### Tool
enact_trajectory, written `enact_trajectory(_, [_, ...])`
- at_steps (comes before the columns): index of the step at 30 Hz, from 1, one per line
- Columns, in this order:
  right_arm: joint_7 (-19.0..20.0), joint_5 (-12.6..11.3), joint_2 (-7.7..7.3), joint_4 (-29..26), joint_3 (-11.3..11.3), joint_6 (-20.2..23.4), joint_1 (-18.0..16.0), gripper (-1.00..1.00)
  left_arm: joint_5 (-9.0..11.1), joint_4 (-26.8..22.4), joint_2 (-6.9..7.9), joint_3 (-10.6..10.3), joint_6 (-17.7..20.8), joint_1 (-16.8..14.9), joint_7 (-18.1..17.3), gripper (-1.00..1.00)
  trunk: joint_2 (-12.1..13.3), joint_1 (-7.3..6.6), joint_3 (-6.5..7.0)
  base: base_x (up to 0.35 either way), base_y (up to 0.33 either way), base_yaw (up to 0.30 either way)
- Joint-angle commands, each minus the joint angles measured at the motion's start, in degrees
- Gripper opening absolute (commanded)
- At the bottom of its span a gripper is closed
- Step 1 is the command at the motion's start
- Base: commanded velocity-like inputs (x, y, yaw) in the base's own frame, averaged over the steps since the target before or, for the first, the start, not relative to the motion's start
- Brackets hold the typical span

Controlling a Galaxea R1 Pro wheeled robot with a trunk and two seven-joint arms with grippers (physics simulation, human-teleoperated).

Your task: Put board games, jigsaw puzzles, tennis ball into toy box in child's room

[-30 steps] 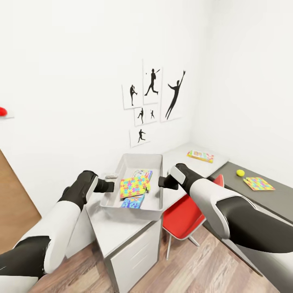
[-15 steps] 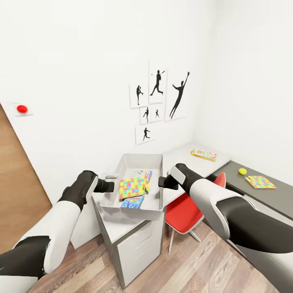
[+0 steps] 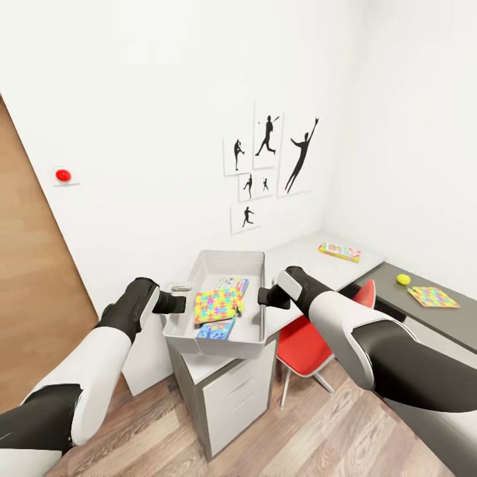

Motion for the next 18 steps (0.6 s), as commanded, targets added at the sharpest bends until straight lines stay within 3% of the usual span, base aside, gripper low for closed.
enact_trajectory(1, [-0.4, -0.5, 0.01, -0.5, -0.3, -2.6, -0.1, -1.0, 0.3, 0.0, -0.49, 0.2, 0.4, 0.0, -0.3, -1.0, -0.1, 0.02, -0.13, -0.097, 0.004, 0.018])
enact_trajectory(18, [-0.4, -0.5, 0.01, -0.5, -0.3, -2.6, -0.1, -1.0, 0.4, 0.0, -0.5, 0.2, 0.1, 0.0, -0.3, -1.0, -0.1, 0.02, -0.13, -0.039, 0.0, 0.002])
